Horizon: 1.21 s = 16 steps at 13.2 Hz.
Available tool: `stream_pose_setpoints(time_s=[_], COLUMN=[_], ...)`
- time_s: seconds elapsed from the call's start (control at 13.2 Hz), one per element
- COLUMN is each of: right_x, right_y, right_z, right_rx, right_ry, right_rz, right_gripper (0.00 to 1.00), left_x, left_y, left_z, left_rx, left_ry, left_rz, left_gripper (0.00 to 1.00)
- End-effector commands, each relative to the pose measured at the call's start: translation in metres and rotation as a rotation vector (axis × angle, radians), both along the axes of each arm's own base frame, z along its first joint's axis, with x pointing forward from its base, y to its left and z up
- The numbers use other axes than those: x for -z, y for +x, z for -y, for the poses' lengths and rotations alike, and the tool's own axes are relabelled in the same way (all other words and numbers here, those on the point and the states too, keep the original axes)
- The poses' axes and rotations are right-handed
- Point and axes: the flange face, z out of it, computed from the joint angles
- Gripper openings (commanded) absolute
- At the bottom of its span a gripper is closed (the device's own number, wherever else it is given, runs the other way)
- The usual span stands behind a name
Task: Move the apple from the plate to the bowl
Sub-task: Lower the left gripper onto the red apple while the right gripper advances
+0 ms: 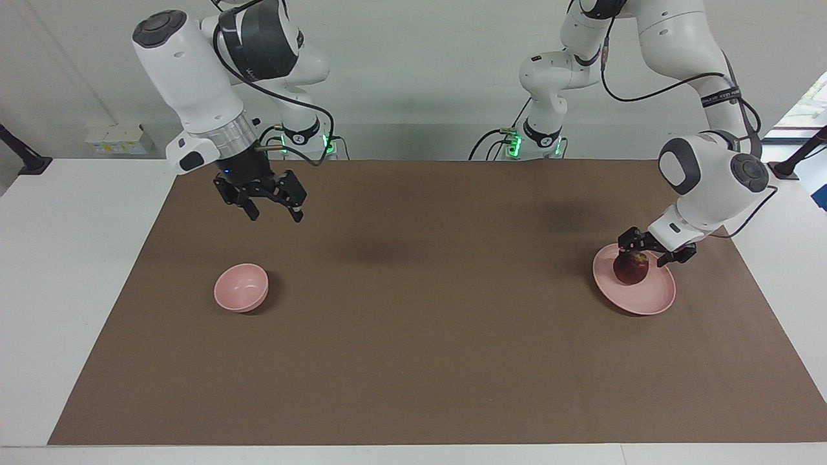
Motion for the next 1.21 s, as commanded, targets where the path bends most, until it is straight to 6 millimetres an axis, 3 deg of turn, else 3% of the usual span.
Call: stream_pose_setpoints(time_s=[0.0, 0.08, 0.15, 0.3, 0.53, 0.83, 1.13], right_x=[-0.004, -0.005, -0.007, -0.008, -0.009, -0.013, -0.017], right_y=[-0.015, -0.015, -0.013, -0.013, -0.011, -0.009, -0.010], right_z=[-0.013, -0.017, -0.014, -0.013, -0.009, 0.003, -0.011], right_rx=[-0.017, -0.009, 0.003, 0.011, 0.028, 0.157, 0.391], right_ry=[0.035, 0.067, 0.101, 0.112, 0.141, 0.289, 0.365], right_rz=[-0.032, -0.034, -0.033, -0.034, -0.040, -0.084, -0.184], right_gripper=[1.00, 1.00, 1.00, 1.00, 1.00, 1.00, 1.00], left_x=[0.017, 0.012, 0.007, -0.009, -0.057, -0.094, -0.123], left_y=[0.002, 0.006, 0.010, 0.017, 0.033, 0.038, 0.034], left_z=[0.003, 0.002, 0.001, 0.004, 0.008, 0.023, 0.050], left_rx=[-0.005, -0.009, -0.005, -0.005, -0.028, -0.143, -0.420], left_ry=[-0.011, -0.015, -0.019, -0.026, -0.073, -0.114, -0.313], left_rz=[0.019, 0.016, 0.009, 0.009, -0.014, -0.076, -0.233], left_gripper=[0.79, 0.12, 0.00, 0.00, 0.00, 0.00, 0.00])
